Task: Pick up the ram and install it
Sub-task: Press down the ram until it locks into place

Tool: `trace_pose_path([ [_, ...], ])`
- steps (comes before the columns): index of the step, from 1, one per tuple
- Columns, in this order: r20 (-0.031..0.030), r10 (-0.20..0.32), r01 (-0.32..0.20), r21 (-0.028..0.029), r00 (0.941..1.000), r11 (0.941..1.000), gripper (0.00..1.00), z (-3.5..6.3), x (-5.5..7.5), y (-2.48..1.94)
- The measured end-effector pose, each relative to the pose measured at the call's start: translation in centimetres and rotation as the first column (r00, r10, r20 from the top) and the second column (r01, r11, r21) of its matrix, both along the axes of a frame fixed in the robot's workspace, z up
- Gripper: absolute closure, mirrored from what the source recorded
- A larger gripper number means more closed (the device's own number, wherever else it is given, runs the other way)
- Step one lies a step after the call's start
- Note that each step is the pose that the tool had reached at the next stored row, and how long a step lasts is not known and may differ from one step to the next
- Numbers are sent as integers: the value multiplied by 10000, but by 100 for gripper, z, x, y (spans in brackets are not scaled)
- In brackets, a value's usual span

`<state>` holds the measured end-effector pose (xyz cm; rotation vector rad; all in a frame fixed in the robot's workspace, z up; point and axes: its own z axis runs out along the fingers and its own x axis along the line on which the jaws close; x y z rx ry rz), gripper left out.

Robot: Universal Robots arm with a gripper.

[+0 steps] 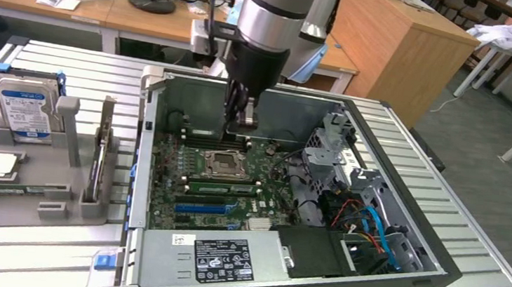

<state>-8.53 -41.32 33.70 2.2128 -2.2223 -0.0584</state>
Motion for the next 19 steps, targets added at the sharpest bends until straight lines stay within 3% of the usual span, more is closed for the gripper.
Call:
trace_pose_path([
  [10,0,0,0,1,10000,10000,90,148,0,0],
  [19,-1,3,-3,-2,10000,10000,90,152,11,0],
])
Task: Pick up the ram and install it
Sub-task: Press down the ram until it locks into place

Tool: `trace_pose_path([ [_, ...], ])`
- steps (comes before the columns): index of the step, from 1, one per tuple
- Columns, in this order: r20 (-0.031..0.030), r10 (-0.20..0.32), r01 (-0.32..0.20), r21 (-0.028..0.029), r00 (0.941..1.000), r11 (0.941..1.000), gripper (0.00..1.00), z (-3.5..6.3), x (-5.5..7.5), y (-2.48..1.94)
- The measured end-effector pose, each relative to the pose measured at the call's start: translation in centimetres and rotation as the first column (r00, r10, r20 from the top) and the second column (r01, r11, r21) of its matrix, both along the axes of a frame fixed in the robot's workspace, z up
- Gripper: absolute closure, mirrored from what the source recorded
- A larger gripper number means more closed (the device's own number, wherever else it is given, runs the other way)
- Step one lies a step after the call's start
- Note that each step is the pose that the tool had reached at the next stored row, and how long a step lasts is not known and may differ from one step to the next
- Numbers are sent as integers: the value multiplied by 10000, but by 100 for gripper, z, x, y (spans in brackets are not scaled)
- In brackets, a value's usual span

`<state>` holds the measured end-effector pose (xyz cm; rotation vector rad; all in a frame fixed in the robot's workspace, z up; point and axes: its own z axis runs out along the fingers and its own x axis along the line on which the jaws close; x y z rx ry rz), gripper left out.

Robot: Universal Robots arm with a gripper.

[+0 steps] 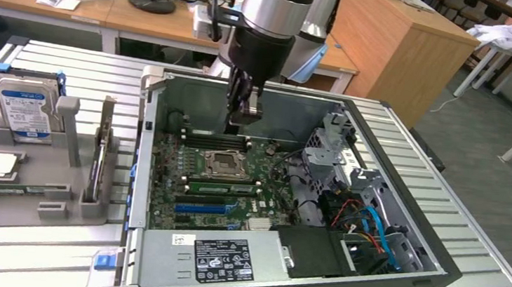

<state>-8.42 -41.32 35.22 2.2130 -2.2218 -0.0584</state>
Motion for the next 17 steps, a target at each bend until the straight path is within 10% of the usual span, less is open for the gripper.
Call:
trace_pose_path([
  [17,1,1,-1,2,10000,10000,90,-1,235,0],
])
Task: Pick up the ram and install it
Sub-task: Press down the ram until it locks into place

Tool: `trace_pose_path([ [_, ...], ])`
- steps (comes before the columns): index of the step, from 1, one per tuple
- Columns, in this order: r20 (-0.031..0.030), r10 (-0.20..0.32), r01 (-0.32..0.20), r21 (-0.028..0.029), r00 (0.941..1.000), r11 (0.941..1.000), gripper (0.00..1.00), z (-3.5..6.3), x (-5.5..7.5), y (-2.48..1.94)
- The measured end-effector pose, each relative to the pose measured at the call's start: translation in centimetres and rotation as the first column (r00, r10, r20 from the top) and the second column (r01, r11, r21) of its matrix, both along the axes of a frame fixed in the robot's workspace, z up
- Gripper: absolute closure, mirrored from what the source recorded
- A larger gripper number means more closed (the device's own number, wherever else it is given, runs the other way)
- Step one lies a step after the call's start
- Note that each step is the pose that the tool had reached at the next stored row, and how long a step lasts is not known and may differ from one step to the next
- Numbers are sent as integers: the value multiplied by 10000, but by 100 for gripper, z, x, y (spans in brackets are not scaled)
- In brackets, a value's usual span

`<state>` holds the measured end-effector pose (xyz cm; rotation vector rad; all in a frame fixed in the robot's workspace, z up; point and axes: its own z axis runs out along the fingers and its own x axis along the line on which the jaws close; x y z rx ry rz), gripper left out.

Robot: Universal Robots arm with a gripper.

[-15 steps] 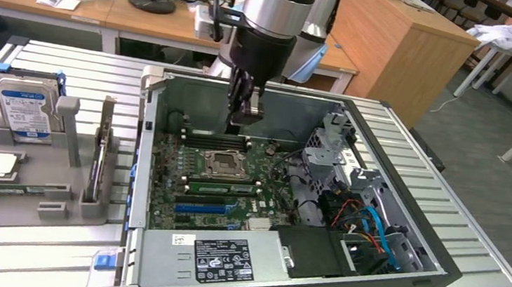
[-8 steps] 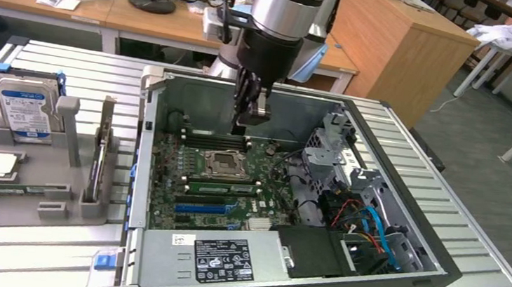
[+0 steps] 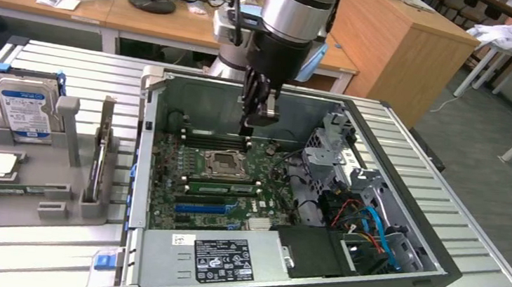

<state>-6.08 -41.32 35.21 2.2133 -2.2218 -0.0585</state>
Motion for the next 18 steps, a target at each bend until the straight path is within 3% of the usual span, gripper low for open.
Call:
trace_pose_path([
  [6,0,0,0,0,10000,10000,90,0,92,0],
  [18,0,0,0,1,10000,10000,90,0,97,0],
])
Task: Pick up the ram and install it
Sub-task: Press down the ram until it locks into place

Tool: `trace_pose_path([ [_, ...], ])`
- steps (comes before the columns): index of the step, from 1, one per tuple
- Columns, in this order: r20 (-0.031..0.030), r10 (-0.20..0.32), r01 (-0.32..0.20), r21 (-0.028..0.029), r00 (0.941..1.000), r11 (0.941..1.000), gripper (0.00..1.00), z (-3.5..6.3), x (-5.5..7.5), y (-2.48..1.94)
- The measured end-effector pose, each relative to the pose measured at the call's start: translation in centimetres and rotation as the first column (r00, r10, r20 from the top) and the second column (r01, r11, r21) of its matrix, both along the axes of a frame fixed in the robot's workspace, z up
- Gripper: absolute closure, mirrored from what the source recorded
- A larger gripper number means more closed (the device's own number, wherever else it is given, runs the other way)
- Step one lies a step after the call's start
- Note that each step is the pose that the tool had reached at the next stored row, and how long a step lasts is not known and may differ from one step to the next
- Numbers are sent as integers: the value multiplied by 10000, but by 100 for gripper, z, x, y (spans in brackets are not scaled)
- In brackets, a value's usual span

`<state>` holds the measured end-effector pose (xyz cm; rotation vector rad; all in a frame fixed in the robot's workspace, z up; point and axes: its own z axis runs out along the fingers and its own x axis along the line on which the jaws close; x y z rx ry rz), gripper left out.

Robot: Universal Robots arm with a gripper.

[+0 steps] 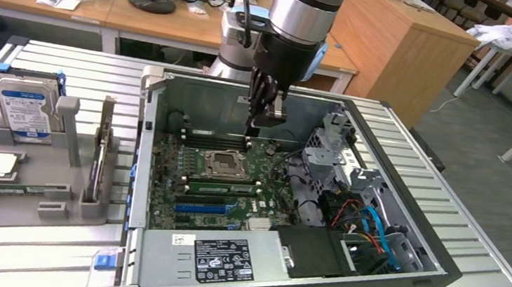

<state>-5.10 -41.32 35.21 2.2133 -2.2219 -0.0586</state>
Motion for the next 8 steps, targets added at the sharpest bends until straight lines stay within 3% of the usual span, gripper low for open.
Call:
trace_pose_path([
  [5,0,-43,43,-1,10000,10000,90,0,0,0],
  [8,1,-448,448,-1,9990,9990,90,0,1,0],
])
